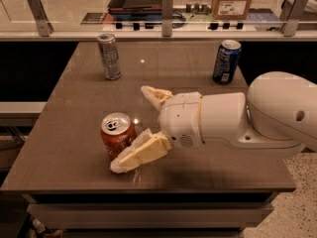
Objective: Move coke can near redbull can
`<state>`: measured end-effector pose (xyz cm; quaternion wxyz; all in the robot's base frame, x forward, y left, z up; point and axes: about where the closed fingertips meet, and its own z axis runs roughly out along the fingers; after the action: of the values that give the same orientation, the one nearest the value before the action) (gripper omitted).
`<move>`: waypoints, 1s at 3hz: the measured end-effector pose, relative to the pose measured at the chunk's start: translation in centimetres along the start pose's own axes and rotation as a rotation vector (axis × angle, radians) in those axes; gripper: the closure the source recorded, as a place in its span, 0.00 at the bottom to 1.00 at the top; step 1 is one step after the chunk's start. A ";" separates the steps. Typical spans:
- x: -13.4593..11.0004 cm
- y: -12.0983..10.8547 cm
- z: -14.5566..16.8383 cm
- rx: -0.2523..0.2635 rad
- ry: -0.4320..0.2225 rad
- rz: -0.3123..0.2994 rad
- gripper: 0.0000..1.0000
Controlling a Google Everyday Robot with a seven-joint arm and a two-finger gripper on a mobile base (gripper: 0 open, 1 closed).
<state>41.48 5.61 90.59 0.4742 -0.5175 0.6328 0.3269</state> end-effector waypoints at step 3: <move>1.0 0.3 1.3 -0.064 -0.080 0.020 0.00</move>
Offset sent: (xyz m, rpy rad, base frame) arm 0.0025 0.0062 -0.0189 0.0920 0.0338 0.0567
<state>41.49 6.50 89.22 0.4792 -0.5125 0.6077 0.3721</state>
